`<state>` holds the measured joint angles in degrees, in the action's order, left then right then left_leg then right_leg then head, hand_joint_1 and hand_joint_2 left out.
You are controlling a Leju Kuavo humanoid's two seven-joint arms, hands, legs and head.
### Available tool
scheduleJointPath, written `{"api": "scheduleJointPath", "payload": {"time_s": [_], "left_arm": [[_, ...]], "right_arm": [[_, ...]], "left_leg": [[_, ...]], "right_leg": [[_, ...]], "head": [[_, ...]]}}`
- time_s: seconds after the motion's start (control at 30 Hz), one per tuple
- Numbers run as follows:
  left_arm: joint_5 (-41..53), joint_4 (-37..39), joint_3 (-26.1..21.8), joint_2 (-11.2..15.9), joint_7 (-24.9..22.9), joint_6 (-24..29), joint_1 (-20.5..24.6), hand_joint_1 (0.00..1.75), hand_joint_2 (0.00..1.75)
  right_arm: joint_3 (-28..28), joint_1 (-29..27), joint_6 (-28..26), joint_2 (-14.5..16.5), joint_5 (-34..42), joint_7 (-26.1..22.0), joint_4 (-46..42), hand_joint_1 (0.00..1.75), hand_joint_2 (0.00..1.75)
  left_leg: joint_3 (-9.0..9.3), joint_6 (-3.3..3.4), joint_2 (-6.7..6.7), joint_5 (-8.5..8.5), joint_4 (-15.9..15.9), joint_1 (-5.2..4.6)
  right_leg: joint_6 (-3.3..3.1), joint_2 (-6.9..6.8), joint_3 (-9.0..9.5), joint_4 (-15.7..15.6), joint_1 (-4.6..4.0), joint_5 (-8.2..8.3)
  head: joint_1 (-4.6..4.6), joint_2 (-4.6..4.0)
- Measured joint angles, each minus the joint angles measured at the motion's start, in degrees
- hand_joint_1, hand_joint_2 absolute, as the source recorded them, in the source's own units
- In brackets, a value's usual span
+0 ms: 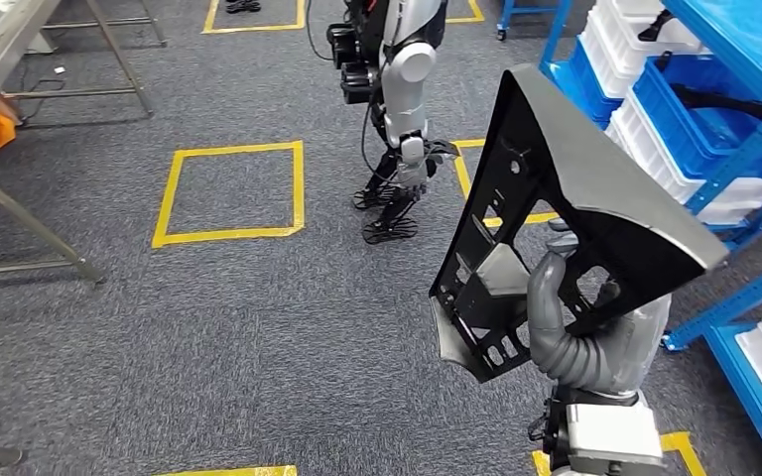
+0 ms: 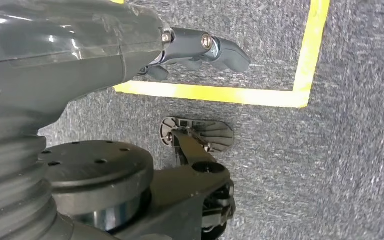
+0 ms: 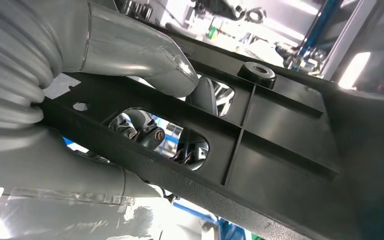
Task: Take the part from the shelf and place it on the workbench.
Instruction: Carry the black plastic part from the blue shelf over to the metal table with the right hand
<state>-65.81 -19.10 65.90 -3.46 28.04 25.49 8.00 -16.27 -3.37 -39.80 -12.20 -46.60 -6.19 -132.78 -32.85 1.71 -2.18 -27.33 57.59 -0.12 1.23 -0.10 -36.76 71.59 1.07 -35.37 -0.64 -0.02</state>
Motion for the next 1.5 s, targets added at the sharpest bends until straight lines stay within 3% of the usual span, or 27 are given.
{"api": "scheduleJointPath", "payload": {"time_s": [0.03,0.1,0.17,0.23,0.3,0.4,0.43,0.47,0.53,0.6,0.67,0.73,0.8,0.83,0.87,0.93,0.97,1.0,1.07,1.13,1.2,1.27,1.33,1.43,1.47,1.5], "left_arm": [[0.00,0.00,0.00,-0.01,0.00,0.00,0.01,0.00,1.75],[0.00,0.00,0.00,-0.02,0.00,0.00,0.05,0.00,1.75],[0.01,0.00,0.00,-0.02,-0.01,0.01,0.02,0.00,1.75],[0.02,0.00,0.00,0.00,-0.02,0.02,-0.07,0.00,1.75],[0.04,0.00,0.00,0.02,-0.02,0.02,-0.03,0.00,1.75],[0.17,0.00,0.01,0.03,-0.03,0.02,0.04,0.00,1.75],[0.21,0.00,0.01,0.03,-0.04,0.02,-0.01,0.00,1.75],[0.23,0.00,0.02,0.03,-0.05,0.02,-0.06,0.00,1.75],[0.24,0.00,0.02,0.03,-0.08,0.02,-0.07,0.00,1.75],[0.24,0.00,0.02,0.03,-0.09,0.02,0.04,0.00,1.75],[0.23,0.00,0.02,0.03,-0.10,0.02,0.13,0.00,1.75],[0.22,0.00,0.02,0.03,-0.11,0.03,0.05,0.00,1.75],[0.21,0.00,0.01,0.04,-0.12,0.04,0.04,0.00,1.75],[0.20,0.00,0.01,0.03,-0.13,0.04,0.10,0.00,1.75],[0.20,0.00,0.00,0.03,-0.13,0.04,0.16,0.00,1.75],[0.16,0.00,0.01,0.03,-0.14,0.04,0.18,0.00,1.75],[0.09,0.00,0.01,0.03,-0.15,0.04,0.15,0.00,1.75],[0.01,0.00,0.01,0.03,-0.15,0.04,0.12,0.00,1.75],[-0.13,0.00,0.00,0.03,-0.15,0.04,0.11,0.00,1.75],[-0.17,0.00,0.00,0.03,-0.16,0.04,0.12,0.00,1.75],[-0.19,0.00,0.00,0.03,-0.16,0.05,0.02,0.00,1.75],[-0.20,0.00,0.00,0.04,-0.16,0.08,-0.15,0.00,1.75],[-0.20,0.00,0.01,0.05,-0.16,0.14,-0.15,0.00,1.75],[-0.20,0.00,0.02,0.05,-0.15,0.18,-0.12,0.00,1.75],[-0.20,0.00,0.02,0.05,-0.15,0.18,-0.18,0.00,1.75],[-0.20,0.00,0.02,0.05,-0.15,0.18,-0.24,0.00,1.75]], "right_arm": [[0.01,0.01,0.00,0.00,0.00,0.00,0.00,1.75,1.75],[0.01,0.01,0.00,0.00,0.01,-0.01,0.00,1.75,1.75],[0.03,0.00,0.00,0.00,0.02,-0.03,0.00,1.75,1.75],[0.04,0.04,0.01,0.01,0.01,-0.05,0.00,1.75,1.75],[0.05,0.07,0.01,0.02,-0.02,-0.06,0.00,1.75,1.75],[0.07,0.03,0.00,0.02,-0.04,-0.07,0.00,1.75,1.75],[0.07,0.02,0.00,0.02,-0.04,-0.07,0.00,1.75,1.75],[0.07,0.02,0.00,0.02,-0.04,-0.07,0.00,1.75,1.75],[0.07,0.04,0.00,0.02,-0.04,-0.07,0.00,1.75,1.75],[0.07,0.05,0.00,0.02,-0.04,-0.07,0.00,1.75,1.75],[0.07,0.07,0.00,0.02,-0.04,-0.07,0.00,1.75,1.75],[0.07,0.09,0.00,0.02,-0.03,-0.07,0.00,1.75,1.75],[0.09,0.11,0.00,0.02,-0.01,-0.07,0.00,1.75,1.75],[0.10,0.10,0.00,0.02,0.00,-0.07,0.00,1.75,1.75],[0.13,0.06,0.00,0.02,0.03,-0.07,0.00,1.75,1.75],[0.17,-0.02,0.00,0.02,0.13,-0.07,0.00,1.75,1.75],[0.18,-0.04,0.00,0.02,0.18,-0.07,0.00,1.75,1.75],[0.18,-0.04,0.00,0.02,0.21,-0.07,0.00,1.75,1.75],[0.19,-0.01,0.00,0.02,0.28,-0.14,0.00,1.75,1.75],[0.20,-0.01,0.00,0.02,0.35,-0.26,0.01,1.75,1.75],[0.20,0.02,0.01,0.02,0.39,-0.35,0.02,1.75,1.75],[0.20,0.12,0.02,0.03,0.42,-0.40,0.02,1.75,1.75],[0.20,0.19,0.02,0.08,0.42,-0.43,0.02,1.75,1.75],[0.20,0.15,0.02,0.17,0.42,-0.44,0.02,1.75,1.75],[0.20,0.13,0.02,0.20,0.42,-0.44,0.02,1.75,1.75],[0.20,0.13,0.02,0.24,0.42,-0.44,0.02,1.75,1.75]], "left_leg": [[0.00,-0.13,-0.63,-0.10,0.17,0.04],[-0.24,-0.63,-1.77,-0.34,0.74,-0.02],[-0.57,-1.18,-2.62,-0.34,1.03,-0.05],[-0.69,-1.73,-2.96,-0.41,1.21,0.10],[-1.75,-2.36,-1.45,-2.21,3.98,0.09],[-6.53,-3.04,1.07,-7.31,14.50,0.25],[-7.68,-3.10,1.28,-7.97,16.92,0.32],[-7.86,-3.07,1.41,-7.56,17.31,0.35],[-5.04,-2.73,1.99,-4.15,11.76,0.31],[-1.37,-2.16,3.91,-1.31,4.07,-0.09],[-0.23,-1.71,4.94,-0.76,1.02,-0.59],[-0.28,-1.24,4.08,-0.52,0.58,-0.66],[0.06,-0.52,3.26,-0.09,-0.19,-0.38],[0.23,-0.21,2.86,0.11,-0.52,-0.20],[0.27,0.00,2.47,0.19,-0.61,-0.20],[0.24,0.15,1.50,0.20,-0.55,-0.25],[0.24,0.15,0.95,0.19,-0.46,-0.28],[0.24,0.12,0.36,0.16,-0.34,-0.28],[0.22,-0.15,-0.88,-0.03,0.07,-0.17],[-0.09,-0.68,-1.93,-0.33,0.75,-0.22],[-0.43,-1.21,-2.60,-0.39,1.03,-0.26],[-0.50,-1.72,-2.70,-0.53,1.24,-0.15],[-1.66,-2.33,-1.12,-2.51,4.25,-0.16],[-6.52,-3.03,1.12,-7.51,14.70,0.10],[-7.52,-3.09,1.28,-7.98,16.75,0.19],[-7.54,-3.06,1.41,-7.37,16.74,0.23]], "right_leg": [[-0.06,0.53,1.58,-3.95,0.10,2.41],[-0.24,2.17,4.21,-10.57,0.24,5.23],[-0.58,2.79,4.83,-12.37,0.13,5.51],[-1.22,1.84,4.94,-12.60,0.02,5.78],[-1.89,0.76,5.12,-12.96,0.08,6.01],[-2.33,-0.95,5.18,-13.04,-0.10,5.94],[-2.39,-1.51,5.20,-13.04,-0.18,5.88],[-2.42,-2.05,5.26,-13.03,-0.22,5.81],[-2.32,-3.02,5.58,-13.03,-0.27,5.61],[-2.01,-3.83,5.93,-13.01,-0.38,5.33],[-1.60,-4.55,6.09,-13.03,-0.52,5.13],[-1.09,-5.23,6.32,-13.21,-0.54,4.97],[-0.68,-3.94,6.04,-11.77,-0.37,3.61],[-0.57,-2.72,5.07,-9.35,-0.30,2.05],[-0.52,-1.41,3.51,-5.86,-0.23,0.18],[-0.41,-0.34,-0.12,1.37,-0.23,-2.62],[-0.35,-0.21,-1.03,2.85,-0.22,-2.52],[-0.35,-0.12,-0.92,2.13,-0.19,-1.31],[-0.41,0.74,1.95,-4.96,-0.01,3.00],[-0.53,2.07,4.48,-11.12,0.08,5.46],[-0.89,2.25,4.85,-12.29,-0.13,5.63],[-1.54,1.39,4.92,-12.53,-0.15,5.88],[-2.11,0.36,5.10,-12.89,-0.01,6.09],[-2.45,-1.35,5.15,-12.94,-0.18,5.98],[-2.49,-1.90,5.17,-12.93,-0.24,5.91],[-2.49,-2.44,5.23,-12.92,-0.28,5.82]], "head": [[0.01,0.00],[0.00,0.00],[-0.04,0.00],[-0.06,0.00],[-0.43,0.00],[-0.86,0.00],[-0.85,0.00],[-0.86,0.00],[-0.86,0.00],[-0.85,0.00],[-0.82,0.00],[-0.80,0.00],[-0.73,0.00],[-0.66,0.00],[-0.51,0.00],[-0.29,0.00],[-0.23,0.00],[-0.23,0.00],[-0.22,0.00],[-0.19,0.00],[-0.20,0.00],[-0.23,0.00],[-0.56,0.00],[-0.92,0.00],[-0.91,0.00],[-0.92,0.00]]}}
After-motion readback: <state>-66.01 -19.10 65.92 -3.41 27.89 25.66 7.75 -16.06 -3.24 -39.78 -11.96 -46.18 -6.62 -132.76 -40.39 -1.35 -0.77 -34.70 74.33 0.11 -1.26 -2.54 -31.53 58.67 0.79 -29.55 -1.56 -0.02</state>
